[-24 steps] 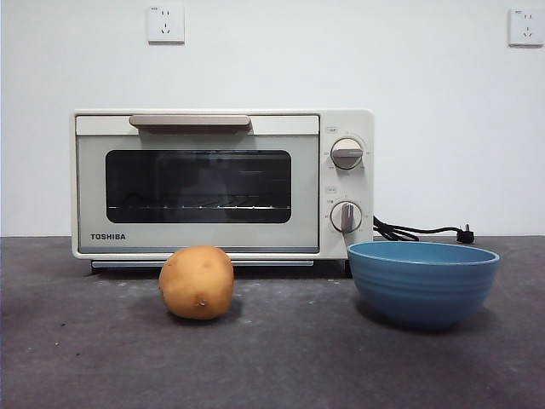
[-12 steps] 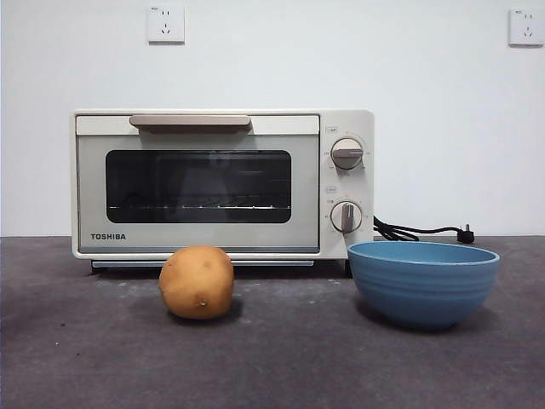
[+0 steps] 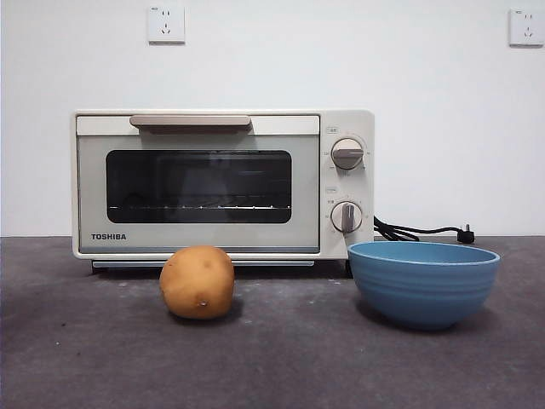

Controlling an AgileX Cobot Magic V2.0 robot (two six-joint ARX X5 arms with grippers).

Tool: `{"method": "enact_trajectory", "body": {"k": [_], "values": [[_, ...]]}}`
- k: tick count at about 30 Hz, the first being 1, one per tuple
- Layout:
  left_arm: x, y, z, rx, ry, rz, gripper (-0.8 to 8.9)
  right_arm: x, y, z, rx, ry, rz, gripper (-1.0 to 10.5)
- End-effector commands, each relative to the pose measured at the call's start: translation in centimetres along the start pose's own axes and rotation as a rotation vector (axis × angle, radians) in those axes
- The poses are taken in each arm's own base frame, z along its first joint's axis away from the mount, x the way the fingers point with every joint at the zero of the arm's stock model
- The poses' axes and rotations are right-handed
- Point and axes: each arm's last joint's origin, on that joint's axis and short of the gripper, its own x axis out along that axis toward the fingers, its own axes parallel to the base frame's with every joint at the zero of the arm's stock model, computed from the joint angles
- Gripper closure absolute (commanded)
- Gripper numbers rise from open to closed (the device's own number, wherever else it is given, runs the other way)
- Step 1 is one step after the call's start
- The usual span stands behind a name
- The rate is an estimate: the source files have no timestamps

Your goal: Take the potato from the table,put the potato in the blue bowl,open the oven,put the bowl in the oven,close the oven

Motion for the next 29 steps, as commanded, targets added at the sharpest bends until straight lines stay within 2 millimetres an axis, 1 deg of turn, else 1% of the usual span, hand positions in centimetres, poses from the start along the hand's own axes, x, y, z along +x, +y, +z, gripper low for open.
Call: {"method": "enact_trajectory", "body": {"k": [1,4,5,6,13,16,19,24,29], "values": [[0.0,-0.1,0.0,0.026,0.000,-0.009,8.21,0.0,0.1,0.0,-0.016,-0.001,0.007,7.6],[0.0,-0.1,0.0,0.027,-0.002,-0.009,8.21,0.0,0.1,0.0,0.011,-0.001,0.007,4.4],[0.0,-0.1,0.0,0.028,-0.002,-0.009,8.21,0.0,0.1,0.0,0.015,-0.001,0.007,3.8],[0.0,-0.1,0.0,0.028,-0.003,-0.009,8.21,0.0,0.1,0.1,0.020,-0.002,0.007,3.5],[0.0,-0.1,0.0,0.028,-0.003,-0.009,8.21,0.5,-0.1,0.8,0.039,-0.030,0.035,3.5],[0.0,-0.1,0.0,0.029,-0.004,-0.009,8.21,1.3,0.0,1.6,0.037,-0.041,0.088,3.5],[0.0,-0.1,0.0,0.030,-0.006,-0.009,8.21,2.7,0.3,2.6,0.017,-0.036,0.129,3.5],[0.0,-0.1,0.1,0.030,-0.006,-0.008,8.21,6.2,1.2,4.3,-0.020,-0.018,0.151,3.5],[0.0,-0.1,0.1,0.031,-0.007,-0.008,8.21,11.2,2.3,5.7,-0.052,0.012,0.121,3.5]]}}
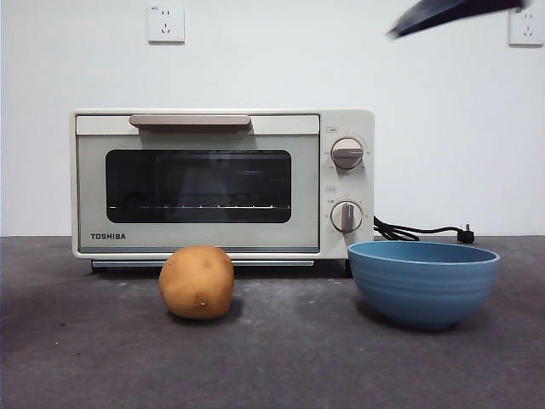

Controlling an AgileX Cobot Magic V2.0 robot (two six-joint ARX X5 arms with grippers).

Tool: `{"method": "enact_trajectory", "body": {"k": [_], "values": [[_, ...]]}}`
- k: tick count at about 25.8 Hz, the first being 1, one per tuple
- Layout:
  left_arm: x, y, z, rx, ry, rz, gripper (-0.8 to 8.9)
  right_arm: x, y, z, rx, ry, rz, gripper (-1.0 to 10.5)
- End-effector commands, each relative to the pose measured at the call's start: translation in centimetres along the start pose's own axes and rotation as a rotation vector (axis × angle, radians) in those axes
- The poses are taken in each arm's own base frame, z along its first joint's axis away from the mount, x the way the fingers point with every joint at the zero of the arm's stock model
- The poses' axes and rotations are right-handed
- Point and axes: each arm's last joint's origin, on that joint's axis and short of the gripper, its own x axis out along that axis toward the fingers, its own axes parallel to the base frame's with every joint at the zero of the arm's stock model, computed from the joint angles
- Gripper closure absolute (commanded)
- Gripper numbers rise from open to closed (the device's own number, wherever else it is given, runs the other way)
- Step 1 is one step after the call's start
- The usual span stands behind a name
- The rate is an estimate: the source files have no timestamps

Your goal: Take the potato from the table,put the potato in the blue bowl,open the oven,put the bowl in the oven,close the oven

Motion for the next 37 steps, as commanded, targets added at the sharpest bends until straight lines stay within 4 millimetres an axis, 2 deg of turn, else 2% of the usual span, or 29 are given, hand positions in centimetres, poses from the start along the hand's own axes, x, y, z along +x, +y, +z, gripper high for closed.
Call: {"method": "enact_trajectory", "body": {"k": [1,9,13,14,18,22,25,26,27,30,31,34,37], "values": [[0.0,-0.1,0.1,0.022,-0.008,-0.008,8.21,2.9,0.2,0.8,0.008,0.023,-0.026,3.5],[0.0,-0.1,0.1,0.022,-0.008,-0.008,8.21,11.1,0.6,2.7,-0.034,0.123,-0.127,3.5],[0.0,-0.1,0.1,0.022,-0.008,-0.008,8.21,14.8,0.2,3.3,-0.044,0.169,-0.170,3.5],[0.0,-0.1,0.1,0.022,-0.008,-0.008,8.21,16.3,0.0,3.3,-0.040,0.187,-0.171,3.5],[0.0,-0.1,0.1,0.021,-0.007,-0.008,8.21,20.9,-1.6,2.0,-0.029,0.271,-0.237,3.5],[0.0,-0.1,0.1,0.021,-0.007,-0.008,8.21,23.8,-2.9,0.3,-0.017,0.328,-0.271,3.5],[0.0,-0.1,0.1,0.020,-0.007,-0.008,8.21,25.0,-3.5,-0.5,-0.007,0.351,-0.277,3.5],[0.0,-0.1,0.1,0.020,-0.007,-0.009,8.21,25.2,-3.6,-0.7,0.000,0.358,-0.280,3.9],[0.0,-0.1,0.1,0.021,-0.007,-0.008,8.21,25.3,-3.6,-0.8,0.001,0.365,-0.281,5.0],[0.0,-0.1,0.1,0.021,-0.007,-0.008,8.21,25.3,-3.3,-0.9,-0.004,0.368,-0.271,9.2],[0.0,-0.1,0.1,0.021,-0.007,-0.008,8.21,25.2,-3.3,-0.8,-0.004,0.368,-0.271,9.6],[0.0,-0.1,0.1,0.022,-0.008,-0.008,8.21,23.8,-2.7,0.1,-0.011,0.340,-0.272,9.6],[0.0,-0.1,0.1,0.025,-0.008,-0.007,8.21,20.2,-1.2,2.2,-0.038,0.268,-0.261,9.6]]}}
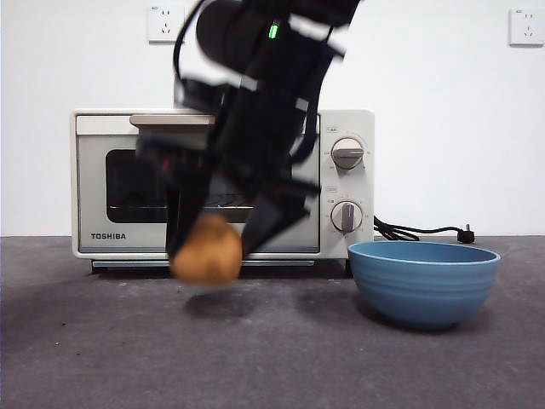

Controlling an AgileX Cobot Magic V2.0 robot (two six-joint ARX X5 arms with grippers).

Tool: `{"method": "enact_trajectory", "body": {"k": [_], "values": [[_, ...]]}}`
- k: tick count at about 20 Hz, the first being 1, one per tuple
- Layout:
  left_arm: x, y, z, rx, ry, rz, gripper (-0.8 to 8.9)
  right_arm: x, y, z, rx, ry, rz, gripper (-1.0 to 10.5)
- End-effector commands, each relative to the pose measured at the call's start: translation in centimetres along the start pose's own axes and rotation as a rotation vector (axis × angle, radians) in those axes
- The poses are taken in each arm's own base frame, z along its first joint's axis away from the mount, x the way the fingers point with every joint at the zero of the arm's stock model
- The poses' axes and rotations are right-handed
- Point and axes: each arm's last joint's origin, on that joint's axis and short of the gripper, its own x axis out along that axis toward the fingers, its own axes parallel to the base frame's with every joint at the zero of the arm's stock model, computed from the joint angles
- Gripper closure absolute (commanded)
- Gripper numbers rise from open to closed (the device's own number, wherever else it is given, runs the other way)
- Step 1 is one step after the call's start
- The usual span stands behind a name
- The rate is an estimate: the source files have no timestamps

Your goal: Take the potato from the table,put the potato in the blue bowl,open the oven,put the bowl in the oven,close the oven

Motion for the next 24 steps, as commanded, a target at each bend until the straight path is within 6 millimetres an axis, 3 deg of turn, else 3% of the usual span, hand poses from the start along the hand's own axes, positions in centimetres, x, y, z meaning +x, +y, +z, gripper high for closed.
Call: {"method": "enact_trajectory", "body": {"k": [1,5,7,9,12,17,24], "values": [[0.0,-0.1,0.1,0.028,-0.008,-0.007,8.21,-4.1,0.4,0.5,-0.019,-0.070,-0.023,9.6],[0.0,-0.1,0.1,0.032,-0.008,-0.007,8.21,-11.2,-1.1,-0.6,-0.021,-0.086,-0.199,9.6],[0.0,-0.1,0.1,0.043,-0.007,-0.007,8.21,-13.6,-2.4,-1.4,0.003,-0.070,-0.226,9.6],[0.0,-0.1,0.1,0.043,-0.007,-0.007,8.21,-14.6,-3.7,-2.2,0.029,-0.050,-0.251,9.6],[0.0,-0.1,0.1,0.043,-0.008,-0.008,8.21,-13.8,-5.5,-3.7,0.079,-0.013,-0.273,9.6],[0.0,-0.1,0.1,0.042,-0.007,-0.008,8.21,-9.5,-7.7,-7.0,0.131,0.009,-0.247,9.6],[0.0,-0.1,0.1,0.043,-0.007,-0.008,8.21,-6.4,-8.9,-9.8,0.153,-0.002,-0.259,9.6]]}}
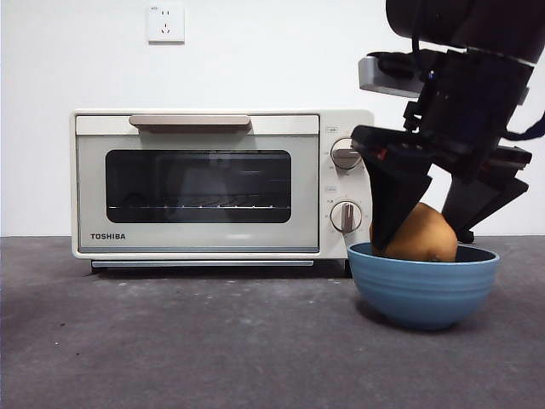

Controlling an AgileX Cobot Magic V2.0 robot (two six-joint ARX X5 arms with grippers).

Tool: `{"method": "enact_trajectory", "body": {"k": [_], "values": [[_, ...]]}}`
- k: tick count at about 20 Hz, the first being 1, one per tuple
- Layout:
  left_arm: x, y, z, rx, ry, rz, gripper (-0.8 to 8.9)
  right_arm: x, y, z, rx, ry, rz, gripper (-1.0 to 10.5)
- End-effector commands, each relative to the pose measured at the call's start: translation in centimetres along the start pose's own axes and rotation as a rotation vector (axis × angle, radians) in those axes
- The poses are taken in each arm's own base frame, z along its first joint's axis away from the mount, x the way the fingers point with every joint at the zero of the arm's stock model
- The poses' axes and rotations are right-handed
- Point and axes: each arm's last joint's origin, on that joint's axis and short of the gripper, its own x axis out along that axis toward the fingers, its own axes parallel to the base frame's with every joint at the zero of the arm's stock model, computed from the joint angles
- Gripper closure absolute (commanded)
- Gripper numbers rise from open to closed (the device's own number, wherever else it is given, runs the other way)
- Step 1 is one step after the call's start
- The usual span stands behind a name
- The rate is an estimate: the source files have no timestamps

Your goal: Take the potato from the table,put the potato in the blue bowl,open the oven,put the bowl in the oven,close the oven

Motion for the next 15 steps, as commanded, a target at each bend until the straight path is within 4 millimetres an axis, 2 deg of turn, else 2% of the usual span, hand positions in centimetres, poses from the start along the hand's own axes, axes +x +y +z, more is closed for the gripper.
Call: {"method": "enact_trajectory", "body": {"k": [1,4,6,9,11,15], "values": [[0.0,-0.1,0.1,0.023,-0.007,-0.007,8.21,1.3,0.0,-0.6,-0.003,0.032,-0.002,9.6],[0.0,-0.1,0.0,0.020,-0.004,-0.008,8.21,2.3,0.1,-0.7,-0.004,0.057,0.003,9.6],[0.0,-0.1,0.0,0.020,-0.004,-0.009,8.21,2.9,0.1,-0.9,-0.003,0.079,0.018,9.2],[0.0,-0.1,0.0,0.021,-0.004,-0.009,8.21,2.9,0.1,-0.9,0.007,0.080,0.015,6.4],[0.0,-0.1,0.0,0.021,-0.005,-0.008,8.21,2.9,0.1,-0.9,0.009,0.080,0.015,5.2],[0.0,-0.1,0.3,0.036,-0.024,-0.007,8.21,1.8,0.1,-0.6,0.017,0.044,0.019,5.0]]}}
